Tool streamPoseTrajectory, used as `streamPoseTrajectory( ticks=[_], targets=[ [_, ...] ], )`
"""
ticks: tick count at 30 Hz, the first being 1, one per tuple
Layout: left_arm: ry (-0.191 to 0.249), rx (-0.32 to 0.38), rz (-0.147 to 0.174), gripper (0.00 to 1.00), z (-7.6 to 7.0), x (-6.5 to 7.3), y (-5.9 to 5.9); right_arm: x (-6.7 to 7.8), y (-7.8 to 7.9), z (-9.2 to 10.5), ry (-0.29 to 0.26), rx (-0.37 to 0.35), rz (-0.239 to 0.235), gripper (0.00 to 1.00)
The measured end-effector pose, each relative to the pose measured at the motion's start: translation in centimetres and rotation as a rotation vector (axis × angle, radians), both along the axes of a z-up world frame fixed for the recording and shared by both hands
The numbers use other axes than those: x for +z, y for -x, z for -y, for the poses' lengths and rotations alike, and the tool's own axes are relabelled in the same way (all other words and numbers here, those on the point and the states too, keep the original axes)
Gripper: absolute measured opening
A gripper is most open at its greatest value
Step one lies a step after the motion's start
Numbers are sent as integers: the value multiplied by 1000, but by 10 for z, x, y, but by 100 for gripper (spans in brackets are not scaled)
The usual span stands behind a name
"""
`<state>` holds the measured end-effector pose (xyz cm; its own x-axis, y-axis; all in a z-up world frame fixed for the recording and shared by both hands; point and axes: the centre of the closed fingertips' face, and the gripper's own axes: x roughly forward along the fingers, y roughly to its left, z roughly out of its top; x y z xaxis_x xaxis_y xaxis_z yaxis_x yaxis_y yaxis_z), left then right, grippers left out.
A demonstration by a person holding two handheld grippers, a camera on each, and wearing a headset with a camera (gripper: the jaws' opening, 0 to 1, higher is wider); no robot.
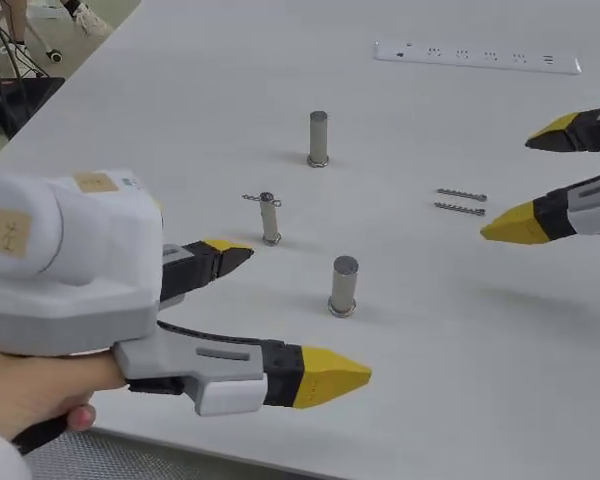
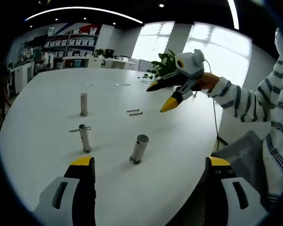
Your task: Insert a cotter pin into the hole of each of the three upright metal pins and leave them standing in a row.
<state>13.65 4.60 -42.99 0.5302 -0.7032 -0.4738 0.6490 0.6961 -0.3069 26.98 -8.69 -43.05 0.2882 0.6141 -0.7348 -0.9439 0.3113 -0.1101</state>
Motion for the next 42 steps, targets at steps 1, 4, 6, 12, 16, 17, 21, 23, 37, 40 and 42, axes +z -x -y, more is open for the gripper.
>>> streamPoseTrajectory(
  ticks=[1,4,6,12,16,17,21,23,37,40,42],
  targets=[
    [-2,1,-4,95,-1,0,1,-3,0,-2,16,14,-4,62],
    [6,25,28,94,-5,5,-3,-7,-1,-5,52,61,8,53],
    [32,43,45,92,-6,10,-6,-11,-2,-6,79,76,5,51],
    [32,47,39,91,-8,11,-7,-21,-9,-3,165,123,17,32],
    [113,92,39,88,-11,19,-10,-32,-15,1,195,153,-20,23],
    [111,96,44,88,-13,20,-11,-34,-15,0,198,162,-26,20],
    [93,99,50,87,-16,20,-11,-46,-17,0,239,199,-52,8],
    [91,102,49,87,-18,20,-11,-51,-20,1,271,208,-58,6],
    [87,131,44,86,-25,16,-11,-64,-33,2,319,231,-109,2],
    [75,110,50,84,-23,16,-9,-65,-37,4,324,234,-119,0],
    [66,98,52,84,-21,15,-8,-66,-33,3,326,240,-128,0]
  ],
)
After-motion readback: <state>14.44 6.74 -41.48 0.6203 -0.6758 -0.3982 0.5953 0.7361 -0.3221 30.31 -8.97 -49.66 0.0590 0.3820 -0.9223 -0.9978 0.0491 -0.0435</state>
